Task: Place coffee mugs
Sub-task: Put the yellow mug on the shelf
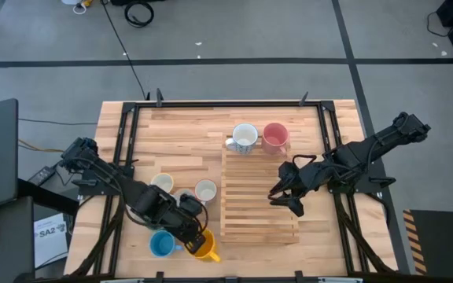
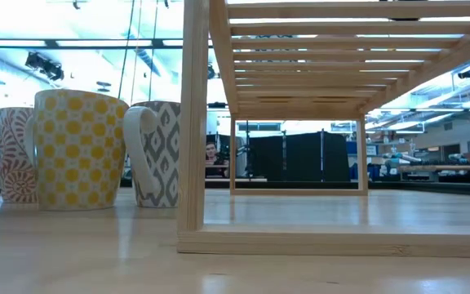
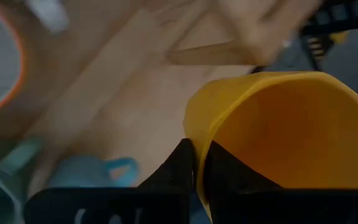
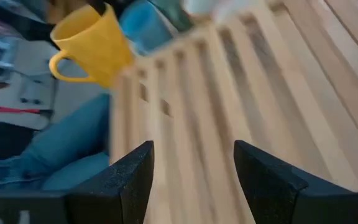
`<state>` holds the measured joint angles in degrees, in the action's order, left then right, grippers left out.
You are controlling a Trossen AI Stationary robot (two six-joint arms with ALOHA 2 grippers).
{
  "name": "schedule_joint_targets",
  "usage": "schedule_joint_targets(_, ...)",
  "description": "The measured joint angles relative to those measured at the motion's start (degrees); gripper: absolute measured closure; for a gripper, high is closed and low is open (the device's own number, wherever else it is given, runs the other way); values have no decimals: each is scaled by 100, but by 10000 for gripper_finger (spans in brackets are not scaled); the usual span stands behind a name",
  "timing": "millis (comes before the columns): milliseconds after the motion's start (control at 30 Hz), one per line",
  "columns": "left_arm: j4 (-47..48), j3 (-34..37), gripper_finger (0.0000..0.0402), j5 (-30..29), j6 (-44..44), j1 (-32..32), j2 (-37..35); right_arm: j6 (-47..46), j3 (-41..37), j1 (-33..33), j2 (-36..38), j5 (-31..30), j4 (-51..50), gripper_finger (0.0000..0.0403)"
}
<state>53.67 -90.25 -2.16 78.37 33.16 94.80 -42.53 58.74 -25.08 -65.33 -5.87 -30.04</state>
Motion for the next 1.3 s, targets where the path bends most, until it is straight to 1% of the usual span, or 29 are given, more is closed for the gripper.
schedule_joint_targets(133,416,-671,373,-10,2,-137,0,589,0,-102,-28,-3,810,176)
schedule_joint_targets(300,832,-1367,373,-33,-17,-422,-9,1579,0,-355,-211,-69,1940,176)
schedule_joint_targets(367,998,-1568,373,-72,-17,-564,-9,1950,0,-484,-342,-208,2305,176)
schedule_joint_targets(433,1083,-1707,373,-93,-17,-718,-11,2307,0,-598,-508,-472,2722,176)
schedule_joint_targets(600,1206,-1763,373,-142,-17,-1093,-9,2982,0,-831,-940,-1584,3420,176)
schedule_joint_targets(700,1292,-1763,373,-144,-94,-1292,-9,3420,0,-896,-1168,-2118,3754,176)
schedule_joint_targets(800,1334,-1763,373,-142,-149,-1480,-9,3769,0,-943,-1355,-2303,4022,176)
schedule_joint_targets(933,1497,-1760,373,-144,-160,-1663,-9,3948,-2,-973,-1527,-2396,4324,176)
schedule_joint_targets(1133,1486,-1760,372,-146,-178,-1761,-9,3975,-2,-1010,-1620,-3310,4552,176)
schedule_joint_targets(1200,1473,-1760,372,-163,-171,-1761,-9,3974,-2,-1003,-1617,-3469,4582,176)
schedule_joint_targets(1300,1466,-1760,372,-162,-170,-1758,-9,3974,-2,-987,-1617,-3503,4734,176)
